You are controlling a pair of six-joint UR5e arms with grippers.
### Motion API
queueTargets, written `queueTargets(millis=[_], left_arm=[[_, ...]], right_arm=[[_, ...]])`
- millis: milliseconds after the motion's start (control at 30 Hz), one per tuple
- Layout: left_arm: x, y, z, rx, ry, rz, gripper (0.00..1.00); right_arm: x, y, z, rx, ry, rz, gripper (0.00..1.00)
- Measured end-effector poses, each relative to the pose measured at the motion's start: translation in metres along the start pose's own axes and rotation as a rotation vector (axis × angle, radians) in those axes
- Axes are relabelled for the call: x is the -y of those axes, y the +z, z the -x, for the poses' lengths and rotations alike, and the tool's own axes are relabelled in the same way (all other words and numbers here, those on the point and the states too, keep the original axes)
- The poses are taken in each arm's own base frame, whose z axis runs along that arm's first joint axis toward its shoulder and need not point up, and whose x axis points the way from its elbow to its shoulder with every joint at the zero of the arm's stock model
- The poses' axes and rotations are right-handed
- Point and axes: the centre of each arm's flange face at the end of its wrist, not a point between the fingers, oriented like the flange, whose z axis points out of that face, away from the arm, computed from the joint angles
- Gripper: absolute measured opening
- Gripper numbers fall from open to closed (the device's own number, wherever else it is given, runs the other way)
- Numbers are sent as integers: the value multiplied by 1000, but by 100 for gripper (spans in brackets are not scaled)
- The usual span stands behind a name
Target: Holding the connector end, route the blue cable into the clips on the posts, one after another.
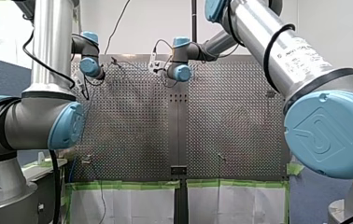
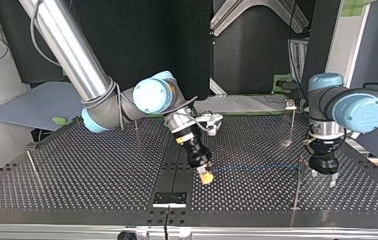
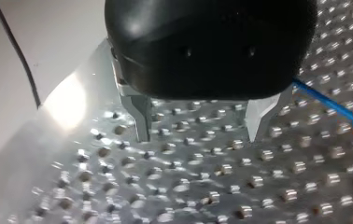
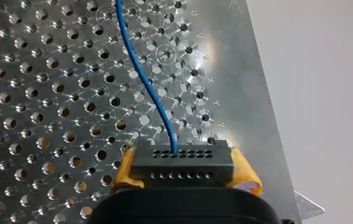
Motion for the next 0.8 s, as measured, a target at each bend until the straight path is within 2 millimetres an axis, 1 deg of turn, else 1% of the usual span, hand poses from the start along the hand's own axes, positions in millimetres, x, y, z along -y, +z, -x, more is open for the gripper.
queueTargets(millis=[100,200,367,633,800], left_arm=[[0,-8,-6,-44,-21,-9,100],[1,-21,-6,-81,-29,-11,100],[1,-46,-6,-136,-38,-8,100],[4,-80,0,-184,-43,6,100],[11,-90,7,-186,-40,-14,100]], right_arm=[[1,0,0,3,1,0,0],[1,-1,1,5,1,0,0],[1,-1,1,9,1,0,0],[2,-1,2,11,2,0,0],[3,-1,2,10,2,0,0]])
